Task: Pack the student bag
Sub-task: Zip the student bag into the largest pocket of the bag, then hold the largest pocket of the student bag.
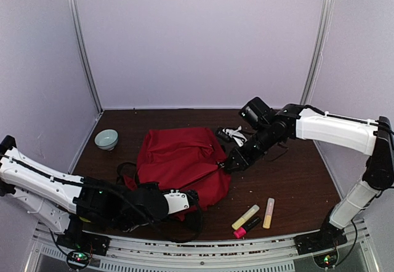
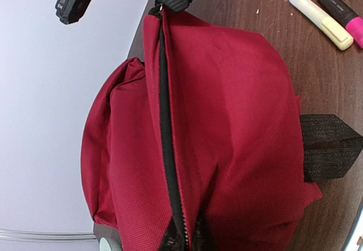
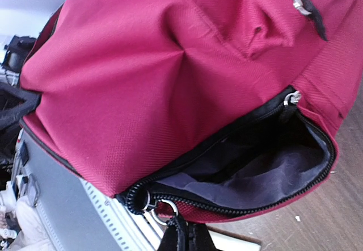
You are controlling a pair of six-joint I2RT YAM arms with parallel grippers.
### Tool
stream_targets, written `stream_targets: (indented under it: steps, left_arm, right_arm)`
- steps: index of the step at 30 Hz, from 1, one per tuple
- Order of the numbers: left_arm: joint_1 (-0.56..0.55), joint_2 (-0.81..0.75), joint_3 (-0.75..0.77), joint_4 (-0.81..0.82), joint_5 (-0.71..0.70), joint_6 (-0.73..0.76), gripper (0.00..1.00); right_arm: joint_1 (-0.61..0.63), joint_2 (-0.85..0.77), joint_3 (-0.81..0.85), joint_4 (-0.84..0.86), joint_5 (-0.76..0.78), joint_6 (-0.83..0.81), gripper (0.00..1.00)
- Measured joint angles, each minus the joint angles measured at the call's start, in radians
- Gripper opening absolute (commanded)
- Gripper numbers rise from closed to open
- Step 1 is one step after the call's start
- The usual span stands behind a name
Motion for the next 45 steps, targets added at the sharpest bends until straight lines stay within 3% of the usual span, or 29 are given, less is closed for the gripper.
stream_targets:
  steps: [2,3,4,5,7,18,26,31,34,39,41,45]
  left_arm:
    - [-0.006,-0.019,-0.009,-0.011,0.002,0.004,0.00]
    - [-0.012,-0.026,-0.013,-0.026,0.001,0.011,0.08]
    - [-0.019,-0.029,-0.019,-0.042,0.000,0.021,0.30]
    - [-0.026,-0.029,-0.023,-0.053,-0.002,0.035,0.42]
    - [-0.036,-0.019,-0.025,-0.057,-0.005,0.064,0.51]
    - [-0.043,0.274,0.101,0.267,0.078,0.277,0.50]
    - [-0.042,0.300,0.123,0.350,0.175,0.332,0.59]
    - [-0.041,0.297,0.140,0.356,0.241,0.329,0.48]
    - [-0.035,0.313,0.134,0.378,0.215,0.329,0.47]
    - [0.014,0.313,0.093,0.390,0.199,0.330,0.45]
    - [0.027,0.315,0.097,0.381,0.197,0.329,0.36]
    - [0.029,0.358,0.131,0.342,0.182,0.322,0.01]
  right_arm:
    - [0.018,0.000,-0.002,0.000,-0.025,0.000,0.00]
    - [0.033,0.000,-0.003,-0.002,-0.035,0.004,0.00]
    - [0.053,0.000,-0.005,-0.002,-0.043,0.012,0.00]
    - [0.080,0.000,-0.009,-0.003,-0.049,0.021,0.00]
    - [0.122,0.001,-0.011,-0.017,-0.054,0.035,0.00]
    - [0.173,-0.026,-0.219,0.023,-0.070,0.158,0.00]
    - [0.173,-0.053,-0.240,0.079,-0.034,0.188,0.04]
    - [0.166,-0.067,-0.286,0.130,-0.022,0.206,0.11]
    - [0.159,-0.068,-0.317,0.151,-0.014,0.213,0.17]
    - [0.157,-0.068,-0.338,0.199,-0.005,0.229,0.19]
    - [0.157,-0.069,-0.349,0.224,-0.005,0.233,0.19]
    - [0.156,-0.069,-0.364,0.247,0.001,0.235,0.09]
